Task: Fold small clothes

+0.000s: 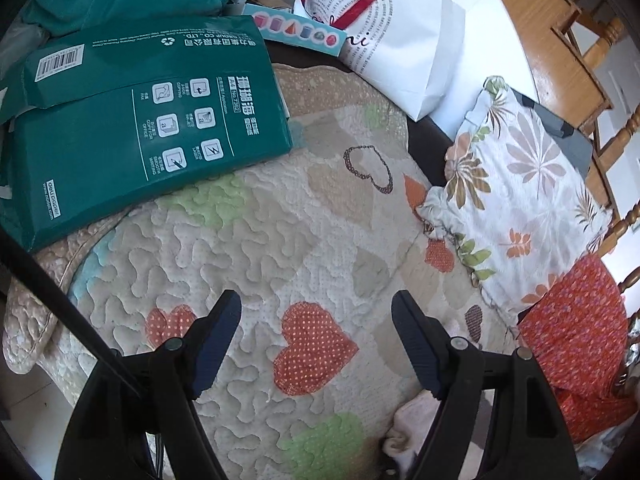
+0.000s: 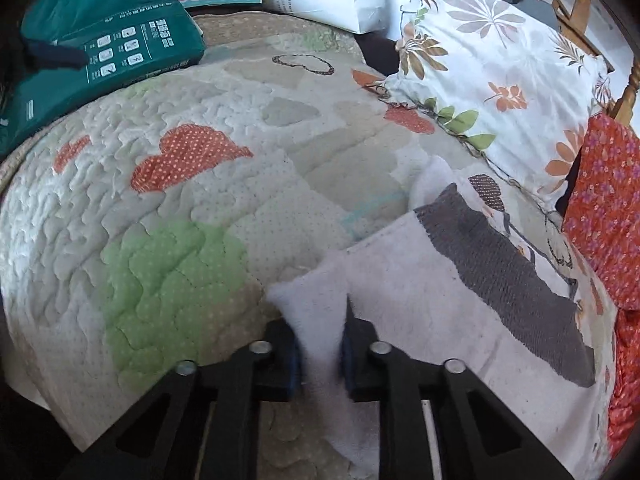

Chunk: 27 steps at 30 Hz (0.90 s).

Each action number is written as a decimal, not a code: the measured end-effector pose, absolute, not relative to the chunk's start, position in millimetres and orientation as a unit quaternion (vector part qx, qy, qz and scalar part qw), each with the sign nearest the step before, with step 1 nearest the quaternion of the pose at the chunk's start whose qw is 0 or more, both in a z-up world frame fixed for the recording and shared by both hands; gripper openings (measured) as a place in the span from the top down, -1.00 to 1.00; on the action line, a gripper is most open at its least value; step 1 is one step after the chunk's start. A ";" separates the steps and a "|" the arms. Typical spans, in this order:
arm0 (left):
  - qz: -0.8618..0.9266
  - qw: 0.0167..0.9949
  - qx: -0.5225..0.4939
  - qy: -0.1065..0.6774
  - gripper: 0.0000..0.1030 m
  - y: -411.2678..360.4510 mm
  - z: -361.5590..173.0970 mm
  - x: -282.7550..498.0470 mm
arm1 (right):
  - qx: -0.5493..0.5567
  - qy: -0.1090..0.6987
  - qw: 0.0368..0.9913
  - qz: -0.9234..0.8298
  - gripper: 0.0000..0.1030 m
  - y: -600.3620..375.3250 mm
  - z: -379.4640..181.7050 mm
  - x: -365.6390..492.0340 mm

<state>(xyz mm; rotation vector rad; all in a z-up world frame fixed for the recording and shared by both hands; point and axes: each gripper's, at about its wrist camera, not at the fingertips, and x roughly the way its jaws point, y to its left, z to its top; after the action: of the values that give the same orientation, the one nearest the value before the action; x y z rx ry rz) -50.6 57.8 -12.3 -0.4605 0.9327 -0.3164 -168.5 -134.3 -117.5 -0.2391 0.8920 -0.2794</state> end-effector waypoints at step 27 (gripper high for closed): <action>-0.348 0.797 0.007 0.494 -0.49 -183.9 -59.6 -172.6 | 0.376 0.263 0.834 -0.307 0.56 -436.2 -77.3 -521.6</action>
<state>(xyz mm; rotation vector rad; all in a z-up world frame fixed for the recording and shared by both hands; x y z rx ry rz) -172.6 -183.9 -59.6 0.0157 1.0606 -0.7483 -521.6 -436.2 -77.3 0.7959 0.5564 -0.6499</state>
